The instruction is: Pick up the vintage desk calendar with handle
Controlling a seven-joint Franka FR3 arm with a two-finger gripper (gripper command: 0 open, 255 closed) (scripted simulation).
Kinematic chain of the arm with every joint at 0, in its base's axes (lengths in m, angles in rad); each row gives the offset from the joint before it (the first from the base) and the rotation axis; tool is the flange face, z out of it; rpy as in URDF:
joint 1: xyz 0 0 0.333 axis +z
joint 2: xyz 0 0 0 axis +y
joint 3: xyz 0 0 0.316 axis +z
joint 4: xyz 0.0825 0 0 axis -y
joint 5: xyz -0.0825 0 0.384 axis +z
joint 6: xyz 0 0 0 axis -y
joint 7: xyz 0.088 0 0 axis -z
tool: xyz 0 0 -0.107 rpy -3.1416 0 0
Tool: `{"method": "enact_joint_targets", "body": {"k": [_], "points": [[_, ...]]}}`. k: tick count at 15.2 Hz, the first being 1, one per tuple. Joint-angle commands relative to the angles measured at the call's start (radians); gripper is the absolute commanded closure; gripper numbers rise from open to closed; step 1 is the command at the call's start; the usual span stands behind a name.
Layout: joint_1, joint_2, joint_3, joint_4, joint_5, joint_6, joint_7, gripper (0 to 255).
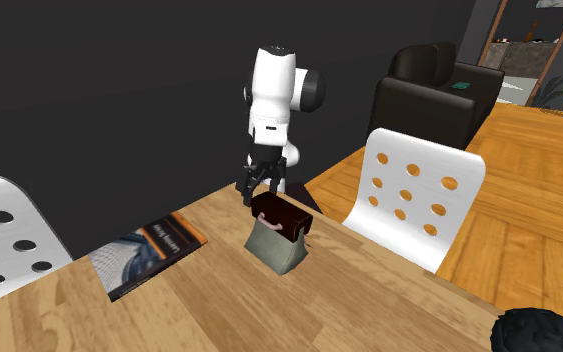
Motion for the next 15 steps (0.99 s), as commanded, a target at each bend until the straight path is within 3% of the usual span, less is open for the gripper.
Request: {"method": "enact_joint_targets", "body": {"k": [1, 10, 15], "points": [[0.000, 0.000, 0.000, -0.004, 0.000, 0.004, 0.000, 255], [0.000, -0.001, 0.000, -0.004, 0.000, 0.003, 0.001, 255], [-0.001, 0.026, -0.002, 0.097, 0.007, -0.070, -0.013, 255]]}}
